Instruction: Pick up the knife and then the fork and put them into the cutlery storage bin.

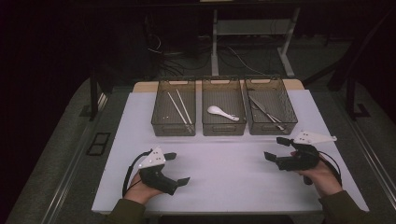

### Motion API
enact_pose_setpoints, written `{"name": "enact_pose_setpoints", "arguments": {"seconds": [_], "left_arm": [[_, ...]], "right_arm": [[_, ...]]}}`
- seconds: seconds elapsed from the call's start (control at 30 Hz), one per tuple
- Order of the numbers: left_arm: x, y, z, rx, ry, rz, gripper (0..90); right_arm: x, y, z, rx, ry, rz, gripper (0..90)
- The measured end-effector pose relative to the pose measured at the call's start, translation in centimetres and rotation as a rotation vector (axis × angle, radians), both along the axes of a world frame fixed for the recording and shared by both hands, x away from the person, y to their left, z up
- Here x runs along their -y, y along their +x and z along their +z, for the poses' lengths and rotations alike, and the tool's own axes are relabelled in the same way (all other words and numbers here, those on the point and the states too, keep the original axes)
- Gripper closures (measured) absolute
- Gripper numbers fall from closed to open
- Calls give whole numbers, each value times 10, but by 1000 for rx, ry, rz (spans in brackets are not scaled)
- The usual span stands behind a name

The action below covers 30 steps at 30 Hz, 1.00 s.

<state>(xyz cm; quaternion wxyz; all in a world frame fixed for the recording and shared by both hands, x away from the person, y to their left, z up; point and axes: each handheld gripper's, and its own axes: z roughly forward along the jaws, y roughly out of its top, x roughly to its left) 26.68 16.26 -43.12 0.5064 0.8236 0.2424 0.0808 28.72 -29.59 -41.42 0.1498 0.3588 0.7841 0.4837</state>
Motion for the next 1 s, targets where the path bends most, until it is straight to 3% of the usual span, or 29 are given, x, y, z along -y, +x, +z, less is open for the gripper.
{"name": "enact_pose_setpoints", "arguments": {"seconds": [0.5, 1.0], "left_arm": [[0, 0, 0, 1, 0, 0, 0], [1, 0, 0, -1, 0, -1, 0]], "right_arm": [[-2, -26, -16, 10, -18, 40, 189], [-5, -33, -28, -42, -30, 57, 147]]}}
